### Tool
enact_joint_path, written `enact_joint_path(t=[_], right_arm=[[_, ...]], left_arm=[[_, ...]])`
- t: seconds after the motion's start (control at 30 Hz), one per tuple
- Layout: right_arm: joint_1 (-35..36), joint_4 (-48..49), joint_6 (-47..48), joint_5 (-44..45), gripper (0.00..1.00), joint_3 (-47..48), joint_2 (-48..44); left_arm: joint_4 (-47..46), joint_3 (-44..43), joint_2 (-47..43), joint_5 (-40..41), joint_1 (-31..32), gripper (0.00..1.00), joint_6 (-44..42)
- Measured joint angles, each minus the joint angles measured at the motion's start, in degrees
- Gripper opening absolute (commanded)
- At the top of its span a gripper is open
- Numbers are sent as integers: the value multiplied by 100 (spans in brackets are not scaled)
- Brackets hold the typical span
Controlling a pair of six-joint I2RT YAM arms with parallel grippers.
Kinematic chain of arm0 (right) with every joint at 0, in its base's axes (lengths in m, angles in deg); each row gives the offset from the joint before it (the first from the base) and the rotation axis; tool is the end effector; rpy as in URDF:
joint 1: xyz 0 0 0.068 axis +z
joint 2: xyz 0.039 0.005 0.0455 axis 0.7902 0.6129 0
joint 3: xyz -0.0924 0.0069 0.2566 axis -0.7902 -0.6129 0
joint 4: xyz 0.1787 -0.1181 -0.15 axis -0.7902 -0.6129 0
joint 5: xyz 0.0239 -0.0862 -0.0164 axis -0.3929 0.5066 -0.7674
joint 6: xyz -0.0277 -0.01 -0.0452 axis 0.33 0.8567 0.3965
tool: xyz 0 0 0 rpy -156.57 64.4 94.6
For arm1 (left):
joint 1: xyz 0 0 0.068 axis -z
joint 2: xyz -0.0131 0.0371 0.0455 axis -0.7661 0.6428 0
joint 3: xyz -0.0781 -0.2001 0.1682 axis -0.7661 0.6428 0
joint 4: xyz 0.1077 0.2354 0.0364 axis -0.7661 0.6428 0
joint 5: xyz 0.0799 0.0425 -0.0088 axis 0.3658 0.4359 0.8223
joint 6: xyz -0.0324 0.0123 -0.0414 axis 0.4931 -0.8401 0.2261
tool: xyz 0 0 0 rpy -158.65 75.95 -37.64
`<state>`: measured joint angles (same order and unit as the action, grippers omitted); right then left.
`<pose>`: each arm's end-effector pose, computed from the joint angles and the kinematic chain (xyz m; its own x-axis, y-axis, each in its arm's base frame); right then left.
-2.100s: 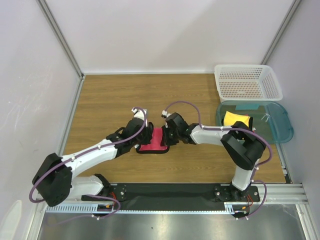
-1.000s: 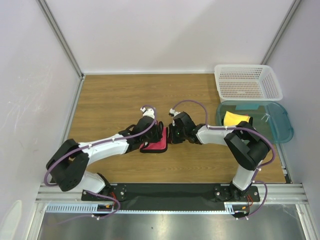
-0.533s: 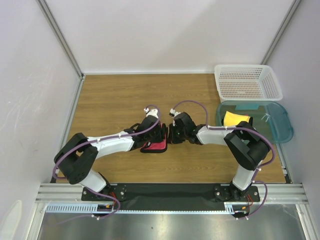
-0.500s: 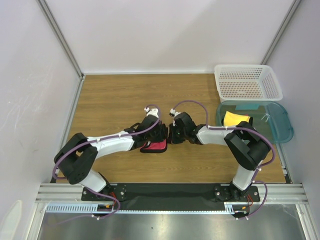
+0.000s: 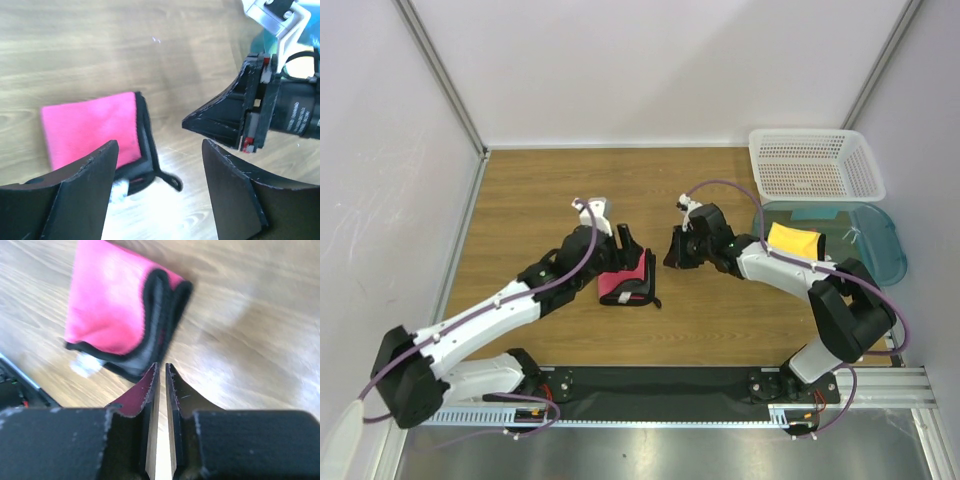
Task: Fold and stack the towels
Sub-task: Fold the towel
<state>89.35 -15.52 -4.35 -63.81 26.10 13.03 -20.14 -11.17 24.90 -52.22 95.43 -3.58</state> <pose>0.2580 0.2047 0.2039 -0.8010 -0.0526 -0.5964 -0.3941 0.7963 0.4590 0.1838 -0.1740 0.2764 -0.5759 -0.1881 -0.7955 0.2585 0.8813 -0.3956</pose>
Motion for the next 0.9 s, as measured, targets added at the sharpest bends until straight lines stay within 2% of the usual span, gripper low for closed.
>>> enact_joint_path(t=[0.13,0.23,0.27,0.37,0.43,0.6,0.9], right_arm=[[13,57,11,-149,14,192,13],[15,79,7,-195,15,278,109],[20,83,4,-195,15,297,149],[24,70,4,-188,15,334,254],[24,68,4,-184,15,367,321],[42,76,-22,-192,13,391,492],[164,297,-380,-190,11,186,872]], left_arm=[[-372,546,-273,81,-280,66,-223],[-737,964,48,-103,-540,59,-479],[-811,1019,181,-168,-570,53,-562],[-1054,1095,697,-570,-555,42,-776],[-1228,1117,925,-791,-487,38,-881],[-1499,1182,990,-1093,-74,32,-973],[-1834,1526,1403,-1611,317,30,-1010]])
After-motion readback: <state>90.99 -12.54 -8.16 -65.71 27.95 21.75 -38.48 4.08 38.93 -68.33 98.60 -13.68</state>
